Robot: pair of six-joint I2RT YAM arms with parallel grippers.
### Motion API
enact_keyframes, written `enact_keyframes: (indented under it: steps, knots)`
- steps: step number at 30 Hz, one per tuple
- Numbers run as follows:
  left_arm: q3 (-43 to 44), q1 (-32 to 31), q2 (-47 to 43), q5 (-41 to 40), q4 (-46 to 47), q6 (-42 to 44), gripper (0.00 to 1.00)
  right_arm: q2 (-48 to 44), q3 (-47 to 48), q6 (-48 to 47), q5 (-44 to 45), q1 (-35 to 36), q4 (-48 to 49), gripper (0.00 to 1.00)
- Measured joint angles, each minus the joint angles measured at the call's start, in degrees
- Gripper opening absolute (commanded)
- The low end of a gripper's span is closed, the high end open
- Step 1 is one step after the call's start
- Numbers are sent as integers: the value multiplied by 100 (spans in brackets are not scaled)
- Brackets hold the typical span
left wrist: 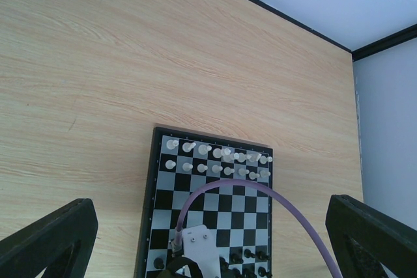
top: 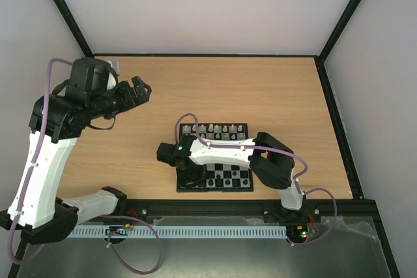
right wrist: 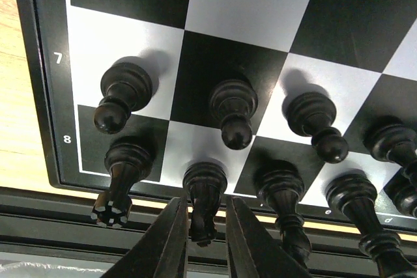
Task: Set up the chess pieces on the board
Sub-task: Adjust the chess piece on the chessboard.
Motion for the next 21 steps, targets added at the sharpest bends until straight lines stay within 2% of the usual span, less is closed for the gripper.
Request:
enact_keyframes:
  steps: [11, 17, 20, 21]
  knots:
    - [0, 0, -31, 0, 0, 0, 99, 4, 319, 2, 197, 0, -116, 25]
    - [7, 0, -28, -2, 0, 0, 99, 2, 778, 20, 472, 0, -387, 38]
    - [22, 0, -28, 0, 4, -2, 99, -79, 848, 83, 640, -7, -533, 51]
    - [28, 0, -26, 0, 4, -2, 99, -151, 850, 107, 710, -9, -608, 58]
